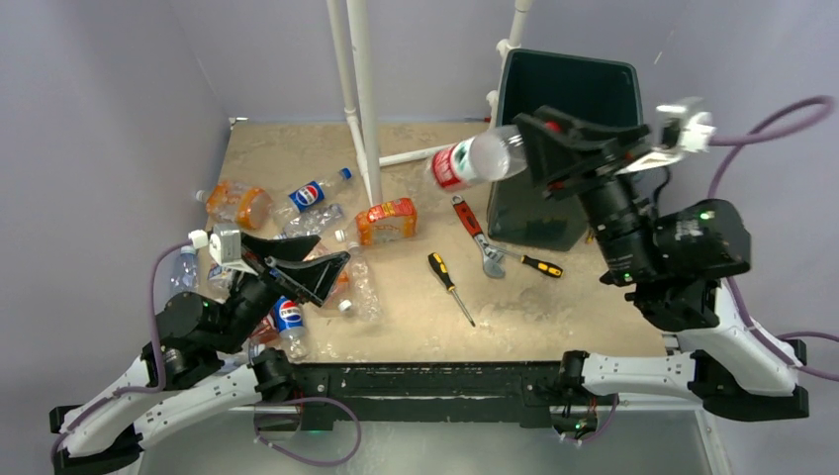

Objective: Put the plastic bottles in the bin
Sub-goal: Pick up the plastic bottle from the corner of the board, then place the plastic bottle in the trash bin.

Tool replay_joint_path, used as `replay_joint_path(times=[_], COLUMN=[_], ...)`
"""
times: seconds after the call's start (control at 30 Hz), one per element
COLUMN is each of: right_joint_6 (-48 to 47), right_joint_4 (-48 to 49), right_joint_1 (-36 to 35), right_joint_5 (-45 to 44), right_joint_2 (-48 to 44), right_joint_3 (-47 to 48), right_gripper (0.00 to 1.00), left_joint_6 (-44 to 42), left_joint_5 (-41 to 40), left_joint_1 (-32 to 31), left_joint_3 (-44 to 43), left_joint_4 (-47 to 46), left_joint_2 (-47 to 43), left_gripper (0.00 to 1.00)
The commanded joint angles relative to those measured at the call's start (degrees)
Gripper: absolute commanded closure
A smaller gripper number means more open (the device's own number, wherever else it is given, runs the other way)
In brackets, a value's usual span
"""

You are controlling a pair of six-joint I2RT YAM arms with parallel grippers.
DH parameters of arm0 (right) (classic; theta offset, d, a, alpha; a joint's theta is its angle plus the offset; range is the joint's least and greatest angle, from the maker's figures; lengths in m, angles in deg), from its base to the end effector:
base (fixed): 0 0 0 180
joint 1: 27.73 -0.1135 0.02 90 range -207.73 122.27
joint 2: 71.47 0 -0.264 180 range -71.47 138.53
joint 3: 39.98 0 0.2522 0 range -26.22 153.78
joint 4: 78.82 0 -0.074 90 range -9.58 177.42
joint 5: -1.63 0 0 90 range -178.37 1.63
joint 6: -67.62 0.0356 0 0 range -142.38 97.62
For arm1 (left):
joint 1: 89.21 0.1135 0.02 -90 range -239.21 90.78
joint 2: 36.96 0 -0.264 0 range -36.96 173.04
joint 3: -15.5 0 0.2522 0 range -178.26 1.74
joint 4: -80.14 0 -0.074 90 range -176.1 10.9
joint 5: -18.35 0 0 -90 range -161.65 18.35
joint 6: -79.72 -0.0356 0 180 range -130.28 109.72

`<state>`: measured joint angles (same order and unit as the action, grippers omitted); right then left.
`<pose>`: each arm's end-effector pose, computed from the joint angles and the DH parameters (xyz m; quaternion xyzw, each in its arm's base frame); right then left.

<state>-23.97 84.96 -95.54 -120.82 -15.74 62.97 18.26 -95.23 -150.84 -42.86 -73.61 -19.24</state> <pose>0.0675 0.1148 0.5704 -0.0692 0.5272 0.3412 0.7752 0.0426 -0.0488 0.3846 0.0161 0.6212 -0.4593 0.6348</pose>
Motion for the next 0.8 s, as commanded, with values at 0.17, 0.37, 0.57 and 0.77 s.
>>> replay_joint_path(times=[0.17,0.37,0.57,0.77], right_joint_6=[-36.3,-50.4,-17.0,5.2], right_joint_4=[38.8,45.2,14.9,2.7], right_joint_1=[0.1,9.6,27.2,42.2], right_joint_5=[-18.9,-25.1,-17.5,-4.6], right_joint_2=[5.6,16.0,17.0,18.7], right_joint_3=[-0.3,4.1,7.1,3.6], right_gripper=[1.0,1.0,1.0,1.0], left_joint_6=[3.6,5.2,7.8,10.3], left_joint_5=[-5.7,-7.4,-7.1,-5.8], left_joint_1=[0.0,0.0,0.0,0.0], left_joint_3=[1.0,2.4,2.9,3.7], left_joint_4=[3.4,4.5,5.7,5.5], left_joint_2=[-1.2,0.2,5.2,9.9], left_gripper=[0.01,0.01,0.01,0.01])
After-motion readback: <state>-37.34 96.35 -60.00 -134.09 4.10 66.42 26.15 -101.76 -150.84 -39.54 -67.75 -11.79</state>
